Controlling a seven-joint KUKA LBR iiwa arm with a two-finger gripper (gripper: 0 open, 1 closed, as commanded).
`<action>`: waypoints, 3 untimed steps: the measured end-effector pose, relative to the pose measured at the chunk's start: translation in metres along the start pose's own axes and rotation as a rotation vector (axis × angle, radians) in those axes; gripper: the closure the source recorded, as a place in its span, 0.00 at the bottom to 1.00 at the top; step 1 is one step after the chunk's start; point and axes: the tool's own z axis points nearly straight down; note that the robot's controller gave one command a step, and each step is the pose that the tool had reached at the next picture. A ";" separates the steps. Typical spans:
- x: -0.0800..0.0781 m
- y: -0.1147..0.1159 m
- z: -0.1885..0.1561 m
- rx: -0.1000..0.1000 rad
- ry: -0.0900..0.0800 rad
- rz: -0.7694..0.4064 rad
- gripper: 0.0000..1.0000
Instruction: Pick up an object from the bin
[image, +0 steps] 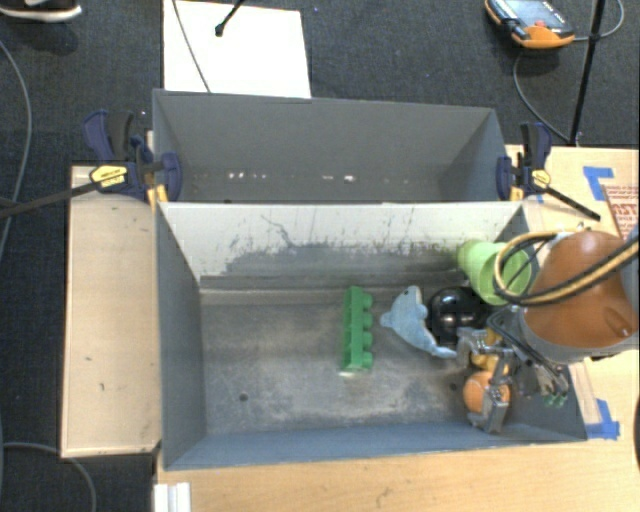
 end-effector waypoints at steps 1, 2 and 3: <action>-0.003 -0.007 0.015 -0.014 -0.010 0.285 0.00; -0.011 -0.020 0.013 -0.002 -0.004 0.017 0.00; -0.003 -0.006 0.015 -0.015 -0.008 0.286 1.00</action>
Offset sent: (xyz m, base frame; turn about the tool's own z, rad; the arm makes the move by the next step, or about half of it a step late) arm 0.0212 -0.0262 -0.0110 -0.2861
